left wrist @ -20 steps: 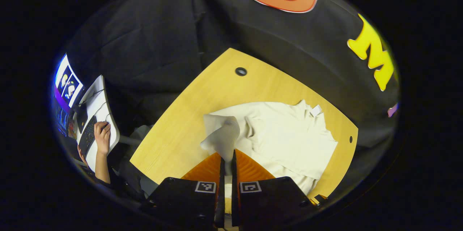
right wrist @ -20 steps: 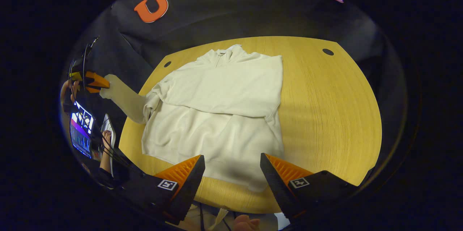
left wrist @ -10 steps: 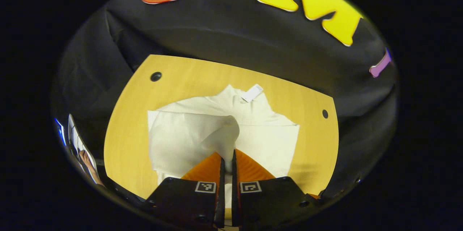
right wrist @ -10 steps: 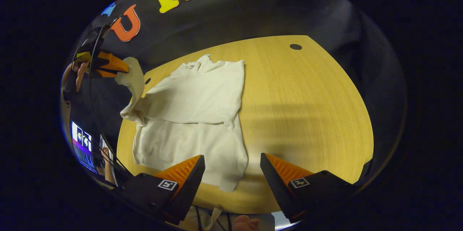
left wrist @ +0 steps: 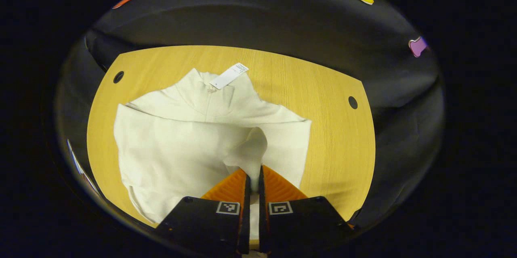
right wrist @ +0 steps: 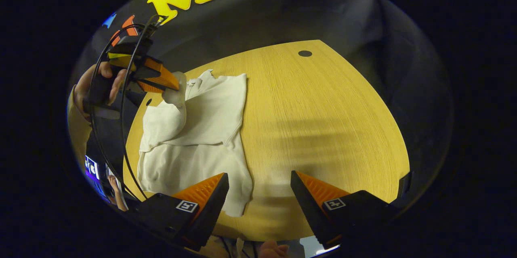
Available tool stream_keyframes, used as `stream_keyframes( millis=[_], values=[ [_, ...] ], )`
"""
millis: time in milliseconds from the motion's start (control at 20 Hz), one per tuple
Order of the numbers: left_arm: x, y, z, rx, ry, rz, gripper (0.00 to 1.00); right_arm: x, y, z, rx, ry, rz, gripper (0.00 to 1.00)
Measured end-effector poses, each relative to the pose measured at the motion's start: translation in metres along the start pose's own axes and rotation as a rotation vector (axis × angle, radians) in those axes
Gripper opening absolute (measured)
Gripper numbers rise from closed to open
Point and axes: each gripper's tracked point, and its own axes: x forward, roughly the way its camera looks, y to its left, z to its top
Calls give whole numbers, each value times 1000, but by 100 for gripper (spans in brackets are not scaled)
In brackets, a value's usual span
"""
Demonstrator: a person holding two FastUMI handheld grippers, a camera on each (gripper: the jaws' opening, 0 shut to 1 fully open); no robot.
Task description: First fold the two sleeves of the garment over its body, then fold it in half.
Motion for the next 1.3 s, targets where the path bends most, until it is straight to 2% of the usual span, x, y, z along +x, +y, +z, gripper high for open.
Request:
stream_keyframes(
  millis=[50,200,250,350,400,450,500,550,600,650,750,800,850,900,950,1000,1050,1150,1200,1250,1300],
  values=[
    [8,-9,1,3,13,-11,13,1,-4,-1,-8,0,-10,92],
    [27,-39,12,9,10,-77,17,-3,-10,-7,-25,8,-24,92],
    [33,-41,16,13,10,-64,18,-3,-13,-10,-27,12,-30,92],
    [55,-45,-25,26,38,-57,19,-5,-17,-13,-21,16,-35,92],
    [48,-48,4,34,48,-60,21,-6,-18,-13,-18,17,-35,96],
    [51,-48,2,36,55,-82,23,-7,-19,-14,-21,18,-36,96],
    [47,-57,0,37,56,-102,44,-7,-19,-14,-28,17,-39,96],
    [43,-57,-1,44,54,-102,37,-8,-20,-13,-40,15,-37,96],
    [39,-57,-1,46,49,-106,49,-7,-19,-13,-51,16,-35,92],
    [35,-58,-1,46,44,-116,56,-6,-20,-13,-58,16,-37,96],
    [23,-62,-1,56,27,-145,62,-7,-16,-13,-61,18,-25,96],
    [18,-61,0,64,17,-150,78,-8,-12,-14,-60,21,-19,96],
    [12,-61,-3,69,17,-158,72,-9,-9,-14,-58,21,-10,96],
    [5,-60,-6,68,14,-174,85,-9,-4,-13,-58,21,-4,96],
    [-3,-56,-9,59,6,-183,77,-11,1,-13,-59,19,2,96],
    [-7,-49,-10,59,-7,-186,83,-12,6,-14,-62,18,12,96],
    [-14,-39,-13,67,-22,-176,83,-12,12,-14,-67,18,19,96],
    [-23,-6,-22,100,-55,-120,90,-11,26,-18,-77,20,36,96],
    [-25,10,-28,112,-68,-100,91,-10,33,-20,-81,25,46,96],
    [-29,22,-36,113,-77,-95,100,-9,40,-24,-87,30,54,96],
    [-35,35,-44,118,-84,-78,91,-7,48,-27,-94,35,63,96]
  ],
)
